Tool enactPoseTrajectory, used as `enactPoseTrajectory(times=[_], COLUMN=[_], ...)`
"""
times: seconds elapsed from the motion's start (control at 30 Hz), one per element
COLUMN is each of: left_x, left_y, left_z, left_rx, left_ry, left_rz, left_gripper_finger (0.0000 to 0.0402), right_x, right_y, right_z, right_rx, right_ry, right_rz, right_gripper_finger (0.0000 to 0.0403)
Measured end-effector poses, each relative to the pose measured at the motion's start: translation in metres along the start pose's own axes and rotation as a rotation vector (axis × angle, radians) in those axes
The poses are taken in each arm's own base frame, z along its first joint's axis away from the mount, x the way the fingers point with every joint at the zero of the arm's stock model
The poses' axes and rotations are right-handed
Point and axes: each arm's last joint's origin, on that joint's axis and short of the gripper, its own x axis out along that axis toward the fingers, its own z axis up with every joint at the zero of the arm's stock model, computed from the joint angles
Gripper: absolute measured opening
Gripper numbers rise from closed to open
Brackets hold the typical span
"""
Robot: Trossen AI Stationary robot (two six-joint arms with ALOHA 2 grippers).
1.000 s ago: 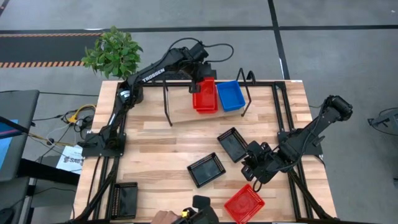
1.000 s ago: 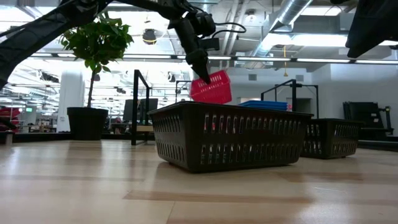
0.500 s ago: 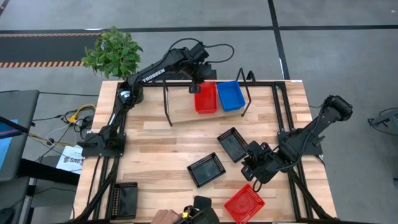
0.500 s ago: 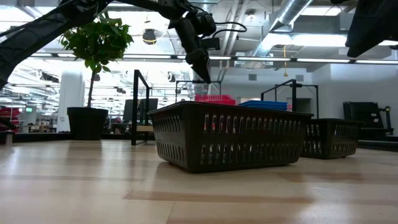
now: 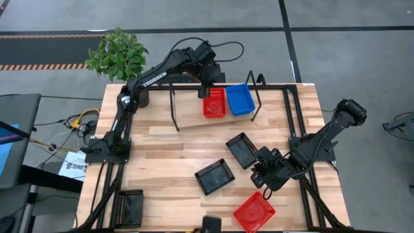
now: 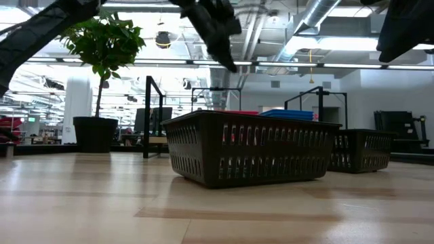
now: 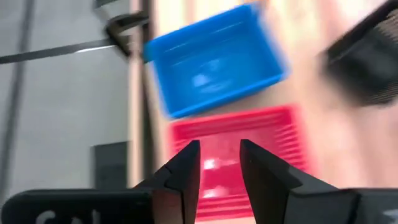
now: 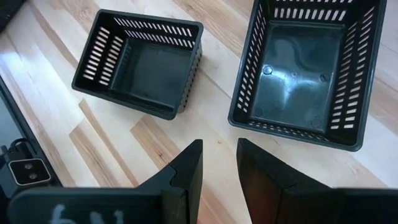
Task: Stack baskets on shelf by color
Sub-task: Stack the red bin on the top of the red bin on the shelf
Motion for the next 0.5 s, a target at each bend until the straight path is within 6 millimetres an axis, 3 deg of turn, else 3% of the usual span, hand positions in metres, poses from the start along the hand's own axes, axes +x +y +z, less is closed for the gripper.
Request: enactPoseTrajectory(times=[0.23, 0.5], left_x=[-0.019, -0.020], left_y=[-0.055, -0.149], left_z=[0.017, 0.037], left_rx=[-0.050, 0.093], left_ry=[-0.006, 0.049], left_rz=[-0.260, -0.657], left_gripper_finger=[0.0101, 0.0100], right_x=[0.000, 0.006], right_y=[0.000, 0.006], right_z=[-0.002, -0.028], right_rx=[0.020, 0.092], right_ry=[0.030, 0.169], right_rz=[0.006, -0.025], right_gripper_finger=[0.0122, 0.0122])
